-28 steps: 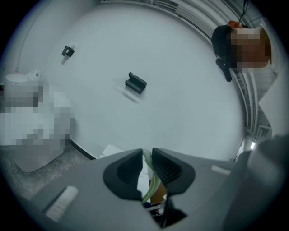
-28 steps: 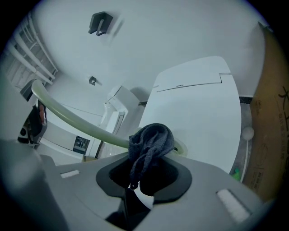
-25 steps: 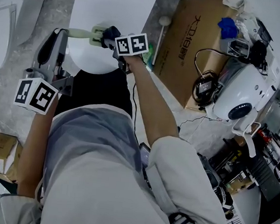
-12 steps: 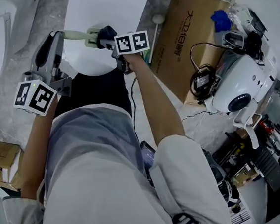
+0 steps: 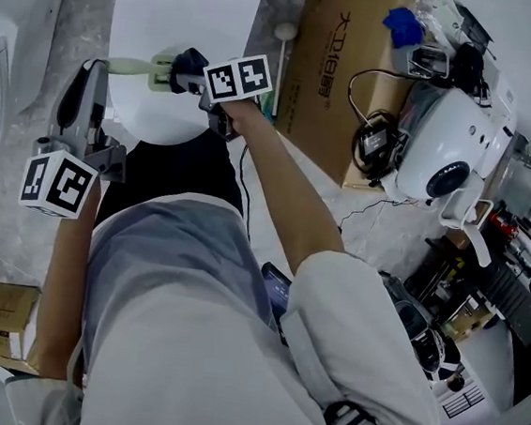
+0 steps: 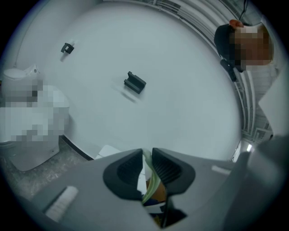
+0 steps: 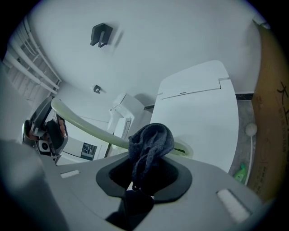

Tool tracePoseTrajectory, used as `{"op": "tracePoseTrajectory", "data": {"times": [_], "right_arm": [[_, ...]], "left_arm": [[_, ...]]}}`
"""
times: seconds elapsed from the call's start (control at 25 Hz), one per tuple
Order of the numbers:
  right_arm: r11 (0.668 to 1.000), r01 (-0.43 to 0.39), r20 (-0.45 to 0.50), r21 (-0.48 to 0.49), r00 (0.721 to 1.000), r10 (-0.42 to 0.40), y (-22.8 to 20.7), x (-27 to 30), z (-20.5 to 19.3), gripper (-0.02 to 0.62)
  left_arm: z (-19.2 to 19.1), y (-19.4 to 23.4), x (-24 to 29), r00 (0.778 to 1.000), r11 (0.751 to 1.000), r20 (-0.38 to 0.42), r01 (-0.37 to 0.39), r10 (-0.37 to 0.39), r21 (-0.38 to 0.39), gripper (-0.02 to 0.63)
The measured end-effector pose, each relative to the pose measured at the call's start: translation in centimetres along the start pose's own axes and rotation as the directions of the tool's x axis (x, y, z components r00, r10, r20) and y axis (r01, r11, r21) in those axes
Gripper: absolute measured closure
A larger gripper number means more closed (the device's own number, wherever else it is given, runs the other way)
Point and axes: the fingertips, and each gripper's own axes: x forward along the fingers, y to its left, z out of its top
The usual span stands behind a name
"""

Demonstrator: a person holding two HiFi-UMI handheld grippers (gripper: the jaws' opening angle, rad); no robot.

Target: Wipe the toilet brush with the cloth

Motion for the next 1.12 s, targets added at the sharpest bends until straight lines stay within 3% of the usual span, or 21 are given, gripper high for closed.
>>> {"op": "tracePoseTrajectory", "data": {"times": [1.12], "right_arm": [[0.999,0.002,0.041,-0.034,0.999,0.000,5.6,-4.2,2.2,0.500]], "left_arm": [[0.5,0.1,0.2,0.999,0.998,0.025,0.047,-0.046,-0.030,0.606]]}}
